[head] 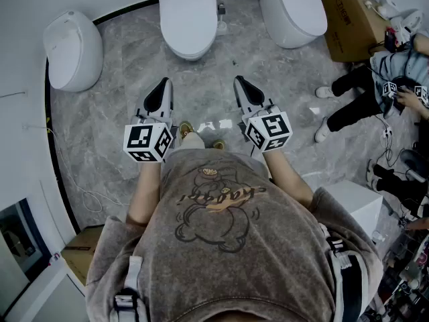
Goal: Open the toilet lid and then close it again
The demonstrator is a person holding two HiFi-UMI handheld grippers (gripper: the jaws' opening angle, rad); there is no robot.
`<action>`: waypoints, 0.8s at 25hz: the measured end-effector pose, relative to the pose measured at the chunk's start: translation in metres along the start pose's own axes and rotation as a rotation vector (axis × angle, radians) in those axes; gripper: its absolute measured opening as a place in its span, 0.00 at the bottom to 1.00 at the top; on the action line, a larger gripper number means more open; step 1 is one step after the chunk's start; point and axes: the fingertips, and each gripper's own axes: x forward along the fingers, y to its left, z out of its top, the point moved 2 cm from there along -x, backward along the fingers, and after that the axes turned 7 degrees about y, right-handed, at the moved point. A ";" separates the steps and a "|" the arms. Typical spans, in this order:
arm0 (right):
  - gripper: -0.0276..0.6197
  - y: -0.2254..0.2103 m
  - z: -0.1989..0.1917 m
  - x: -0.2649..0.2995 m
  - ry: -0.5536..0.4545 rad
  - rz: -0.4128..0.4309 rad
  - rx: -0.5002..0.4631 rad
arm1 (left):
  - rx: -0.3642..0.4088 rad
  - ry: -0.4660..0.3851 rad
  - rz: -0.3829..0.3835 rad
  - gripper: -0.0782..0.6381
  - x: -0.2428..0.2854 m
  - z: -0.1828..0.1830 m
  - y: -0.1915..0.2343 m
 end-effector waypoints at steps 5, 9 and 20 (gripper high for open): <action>0.08 0.002 -0.007 -0.001 -0.003 0.018 0.013 | -0.016 0.011 0.005 0.12 0.000 -0.008 -0.002; 0.08 0.000 -0.016 0.002 0.028 0.020 0.011 | -0.041 0.018 0.029 0.12 -0.001 -0.017 0.004; 0.08 -0.009 -0.038 0.054 0.047 0.023 0.010 | -0.066 0.040 0.039 0.12 0.034 -0.043 0.047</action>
